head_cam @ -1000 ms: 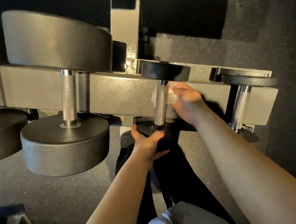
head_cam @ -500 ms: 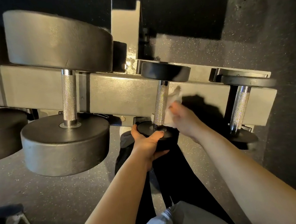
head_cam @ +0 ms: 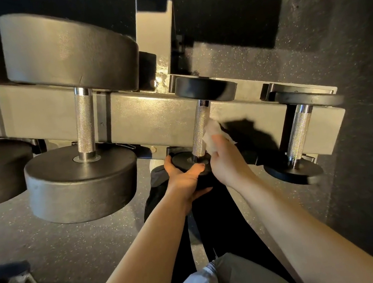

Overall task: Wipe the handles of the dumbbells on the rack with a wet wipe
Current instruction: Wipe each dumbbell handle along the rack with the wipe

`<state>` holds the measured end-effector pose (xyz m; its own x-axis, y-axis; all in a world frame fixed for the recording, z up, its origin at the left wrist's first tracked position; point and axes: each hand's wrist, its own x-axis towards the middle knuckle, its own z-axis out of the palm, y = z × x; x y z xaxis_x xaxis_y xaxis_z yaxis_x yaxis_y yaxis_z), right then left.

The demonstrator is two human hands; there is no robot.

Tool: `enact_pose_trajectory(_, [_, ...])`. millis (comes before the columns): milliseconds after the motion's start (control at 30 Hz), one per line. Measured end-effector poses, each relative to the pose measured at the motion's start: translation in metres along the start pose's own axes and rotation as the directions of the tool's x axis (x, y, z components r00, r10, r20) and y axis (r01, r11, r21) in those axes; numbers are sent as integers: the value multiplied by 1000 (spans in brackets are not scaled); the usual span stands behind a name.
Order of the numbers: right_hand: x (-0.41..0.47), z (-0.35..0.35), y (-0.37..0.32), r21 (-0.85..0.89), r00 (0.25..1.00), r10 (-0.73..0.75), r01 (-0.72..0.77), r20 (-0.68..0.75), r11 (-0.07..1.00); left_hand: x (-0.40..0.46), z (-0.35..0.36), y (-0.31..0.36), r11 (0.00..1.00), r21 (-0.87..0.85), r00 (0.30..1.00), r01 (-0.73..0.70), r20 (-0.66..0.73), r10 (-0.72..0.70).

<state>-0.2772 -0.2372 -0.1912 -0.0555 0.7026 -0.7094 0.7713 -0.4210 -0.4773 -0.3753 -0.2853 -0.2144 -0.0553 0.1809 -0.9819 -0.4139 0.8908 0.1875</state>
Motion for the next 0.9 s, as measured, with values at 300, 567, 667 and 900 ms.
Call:
enact_pose_trajectory(300, [3, 9, -14, 198, 993, -33, 56, -115, 979, -2, 3, -4, 1000, 14, 1000, -20, -4, 20])
enact_pose_trajectory(567, [-19, -2, 6, -329, 957, -68, 162, 280, 930, -5, 2, -2, 999, 24, 1000, -29, 1, 29])
enact_pose_trajectory(667, [-20, -9, 12, -492, 894, -172, 379, 415, 784, -5, -1, -1, 1000, 10, 999, -3, 44, 3])
enact_pose_trajectory(900, [5, -39, -3, -553, 882, -469, 418, 55, 721, -2, -14, -8, 998, -60, 991, 16, 131, -8])
